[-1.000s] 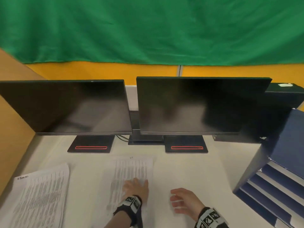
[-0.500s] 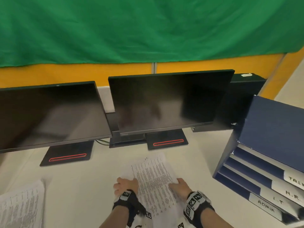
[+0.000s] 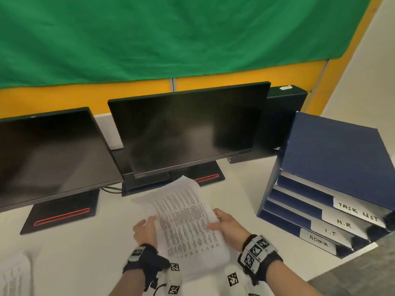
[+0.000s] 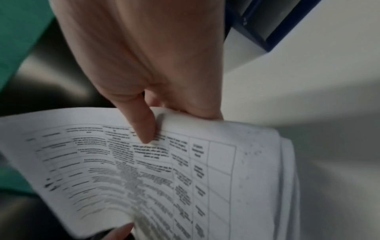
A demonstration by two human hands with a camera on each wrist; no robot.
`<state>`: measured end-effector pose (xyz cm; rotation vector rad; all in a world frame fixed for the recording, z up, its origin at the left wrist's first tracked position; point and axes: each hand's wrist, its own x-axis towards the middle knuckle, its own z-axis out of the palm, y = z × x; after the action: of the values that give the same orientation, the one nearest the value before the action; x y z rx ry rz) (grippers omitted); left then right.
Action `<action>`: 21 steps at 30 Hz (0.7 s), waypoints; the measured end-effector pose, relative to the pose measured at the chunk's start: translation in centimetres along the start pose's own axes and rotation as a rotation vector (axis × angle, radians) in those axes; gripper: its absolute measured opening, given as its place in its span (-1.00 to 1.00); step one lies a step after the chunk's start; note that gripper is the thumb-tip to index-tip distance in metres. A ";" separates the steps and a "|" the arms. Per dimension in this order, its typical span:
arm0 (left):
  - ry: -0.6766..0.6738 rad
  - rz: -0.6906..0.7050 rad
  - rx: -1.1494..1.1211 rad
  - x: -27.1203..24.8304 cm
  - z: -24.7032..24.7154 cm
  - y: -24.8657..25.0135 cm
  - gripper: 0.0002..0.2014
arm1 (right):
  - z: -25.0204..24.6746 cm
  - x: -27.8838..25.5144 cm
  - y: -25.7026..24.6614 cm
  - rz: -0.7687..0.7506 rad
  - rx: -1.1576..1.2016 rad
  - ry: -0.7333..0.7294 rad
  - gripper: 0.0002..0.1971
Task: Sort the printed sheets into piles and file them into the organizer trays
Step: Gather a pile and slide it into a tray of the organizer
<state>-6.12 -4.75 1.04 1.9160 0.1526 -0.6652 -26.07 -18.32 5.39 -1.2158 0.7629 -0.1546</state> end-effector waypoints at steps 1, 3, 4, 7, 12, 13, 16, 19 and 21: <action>-0.028 0.018 -0.113 0.0 0.2 0.7 -0.28 | -0.4 0.0 -0.5 -0.004 0.004 0.013 -0.68; -0.133 0.106 -0.208 -1.0 0.3 2.7 -0.40 | -0.7 0.0 -1.7 -0.033 -0.109 0.066 -0.61; -0.177 0.172 -0.217 -2.1 0.4 3.9 -0.57 | -0.7 0.2 -2.2 -0.071 -0.196 0.097 -0.57; -0.216 0.377 -0.241 -4.8 0.8 6.8 -0.81 | -0.4 0.7 -3.7 -0.207 -0.290 0.252 -0.72; -0.200 0.623 -0.207 -7.5 1.7 7.2 -0.78 | 0.9 -0.1 -5.3 -0.407 -0.055 0.369 -0.93; -0.201 0.648 -0.188 -7.8 1.9 6.9 -0.78 | 1.0 -0.3 -5.5 -0.412 -0.021 0.382 -0.92; -0.198 0.659 -0.142 -8.1 2.0 5.7 -0.74 | 1.0 -0.4 -5.7 -0.400 0.068 0.388 -0.87; -0.200 0.572 -0.186 -7.9 2.0 4.9 -0.70 | 0.9 -0.6 -6.1 -0.370 0.161 0.381 -0.87; -0.216 0.518 -0.247 -7.9 2.0 4.8 -0.69 | 0.9 -0.6 -6.1 -0.327 0.237 0.372 -0.82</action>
<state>-11.65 -7.10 8.37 1.5436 -0.3727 -0.4685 -24.24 -19.60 11.21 -1.0896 0.8333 -0.7373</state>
